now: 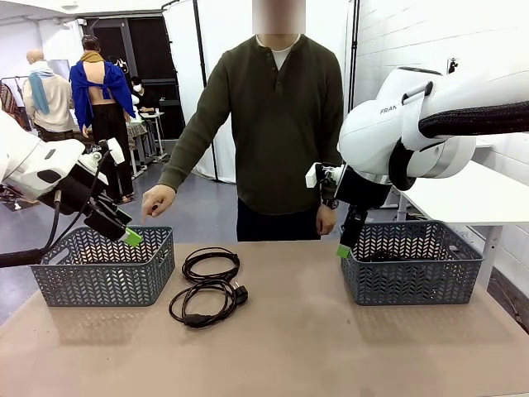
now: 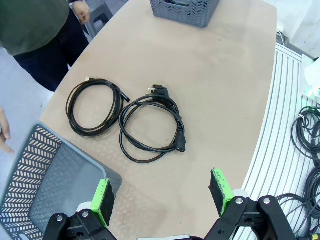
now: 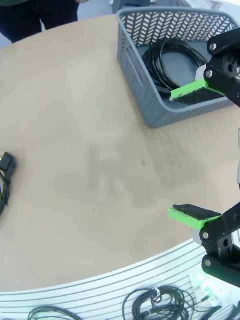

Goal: Organize the cables according to human instructions.
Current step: Pick up a bundle of cables and place it in the basket indicated by the human.

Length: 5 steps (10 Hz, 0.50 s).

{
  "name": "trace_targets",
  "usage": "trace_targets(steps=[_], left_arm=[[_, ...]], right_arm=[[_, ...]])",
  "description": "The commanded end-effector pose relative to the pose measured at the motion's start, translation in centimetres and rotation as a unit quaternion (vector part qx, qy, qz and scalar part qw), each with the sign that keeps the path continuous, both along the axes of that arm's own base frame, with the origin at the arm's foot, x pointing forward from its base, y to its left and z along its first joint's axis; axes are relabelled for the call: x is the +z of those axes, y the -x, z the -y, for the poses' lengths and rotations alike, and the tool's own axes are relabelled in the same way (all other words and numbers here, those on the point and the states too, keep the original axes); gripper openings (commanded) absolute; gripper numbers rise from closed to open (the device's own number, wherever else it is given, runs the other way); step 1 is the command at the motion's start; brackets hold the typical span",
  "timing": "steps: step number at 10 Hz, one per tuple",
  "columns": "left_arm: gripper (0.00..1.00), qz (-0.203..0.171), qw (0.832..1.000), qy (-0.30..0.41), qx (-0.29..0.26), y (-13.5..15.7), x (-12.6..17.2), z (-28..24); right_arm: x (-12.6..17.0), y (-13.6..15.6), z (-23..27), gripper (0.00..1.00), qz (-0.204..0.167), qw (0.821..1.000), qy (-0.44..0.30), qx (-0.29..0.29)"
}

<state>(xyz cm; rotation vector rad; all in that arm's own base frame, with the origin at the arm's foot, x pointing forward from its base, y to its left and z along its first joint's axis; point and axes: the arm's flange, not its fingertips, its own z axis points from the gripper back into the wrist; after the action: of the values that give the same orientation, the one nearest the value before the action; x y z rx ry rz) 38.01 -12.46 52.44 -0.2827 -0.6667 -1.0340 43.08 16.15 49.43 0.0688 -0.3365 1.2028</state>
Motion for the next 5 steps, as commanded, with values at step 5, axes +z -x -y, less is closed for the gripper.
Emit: trace_targets(steps=[5], left_arm=[[1.0, -0.001, 1.0, 0.008, -0.007, -0.11, -0.2, -0.25]], right_arm=[[-0.03, 0.02, 0.06, 1.0, 0.001, 1.0, -0.001, -0.001]])
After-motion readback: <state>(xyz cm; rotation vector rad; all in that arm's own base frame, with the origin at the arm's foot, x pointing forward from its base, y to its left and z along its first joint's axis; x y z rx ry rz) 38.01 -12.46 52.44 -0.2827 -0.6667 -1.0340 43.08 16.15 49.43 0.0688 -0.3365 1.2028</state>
